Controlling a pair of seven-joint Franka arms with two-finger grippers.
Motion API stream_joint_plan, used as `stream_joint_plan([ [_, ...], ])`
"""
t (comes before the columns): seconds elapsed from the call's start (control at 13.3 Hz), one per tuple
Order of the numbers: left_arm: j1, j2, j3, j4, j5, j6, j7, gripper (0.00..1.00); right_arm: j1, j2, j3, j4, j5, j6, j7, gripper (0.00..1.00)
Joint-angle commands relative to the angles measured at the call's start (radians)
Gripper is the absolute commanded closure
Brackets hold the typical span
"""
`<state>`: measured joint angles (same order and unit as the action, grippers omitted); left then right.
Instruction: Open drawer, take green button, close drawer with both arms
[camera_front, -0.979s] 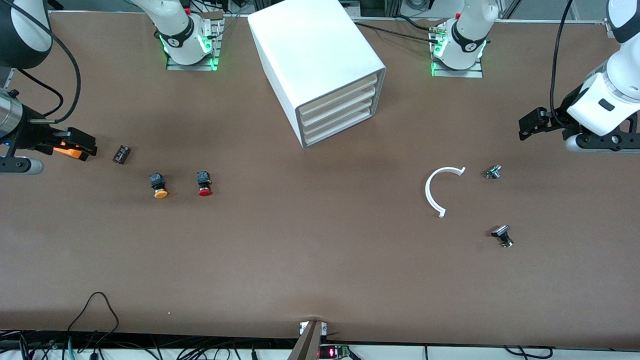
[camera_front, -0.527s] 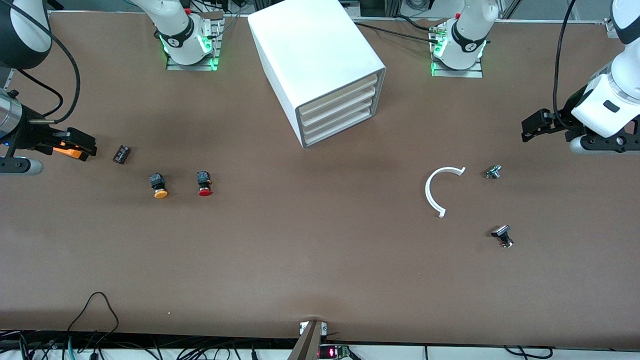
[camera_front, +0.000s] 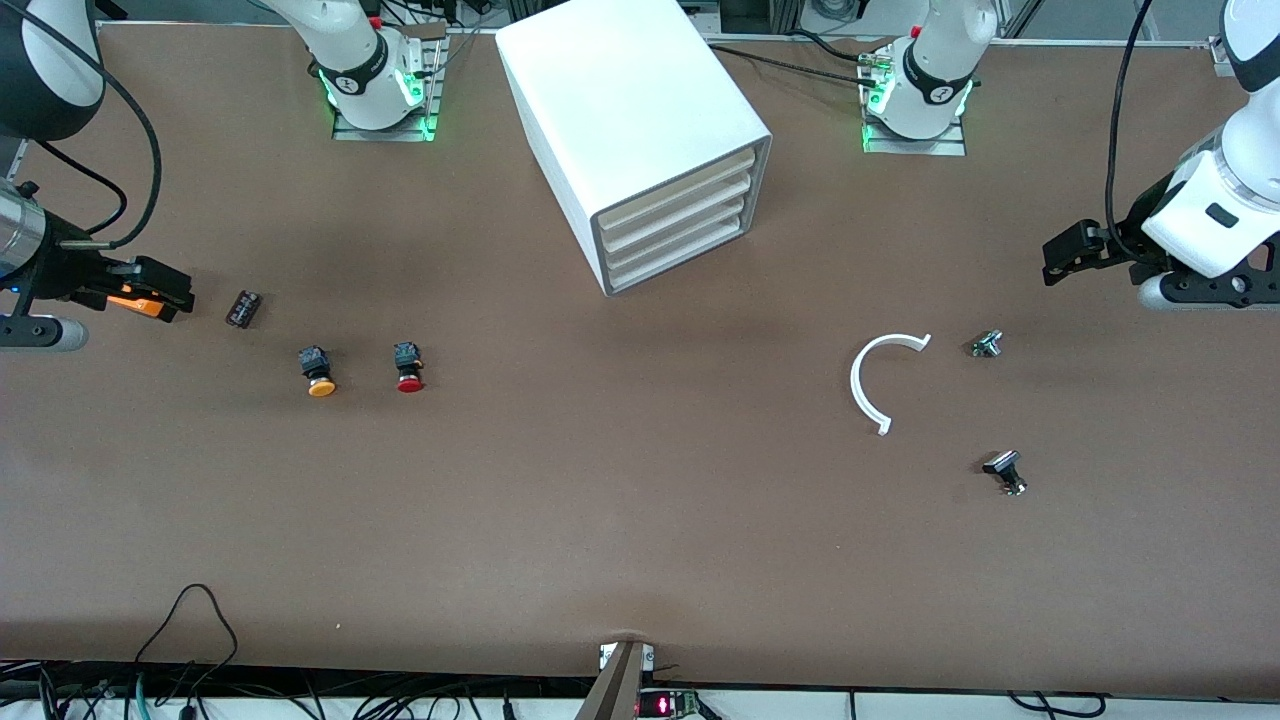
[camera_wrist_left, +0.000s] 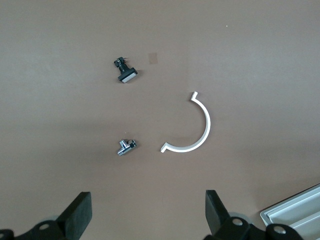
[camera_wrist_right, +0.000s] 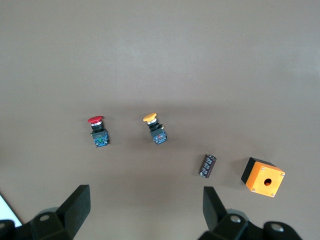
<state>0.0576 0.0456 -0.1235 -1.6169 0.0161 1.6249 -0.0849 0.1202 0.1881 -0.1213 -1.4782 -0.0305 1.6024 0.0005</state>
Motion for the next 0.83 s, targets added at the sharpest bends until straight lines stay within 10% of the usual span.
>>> stream_joint_plan([
  [0.0,0.01,0.017,-0.007,0.035,-0.024,-0.028,0.016,0.0,-0.001,-0.001,0.005,0.002,-0.005,0.002,0.009,0.0],
  [0.75,0.019,0.173,-0.039,0.025,-0.031,-0.068,0.03,0.0,0.001,0.054,0.008,0.002,0.007,0.005,0.013,0.0],
])
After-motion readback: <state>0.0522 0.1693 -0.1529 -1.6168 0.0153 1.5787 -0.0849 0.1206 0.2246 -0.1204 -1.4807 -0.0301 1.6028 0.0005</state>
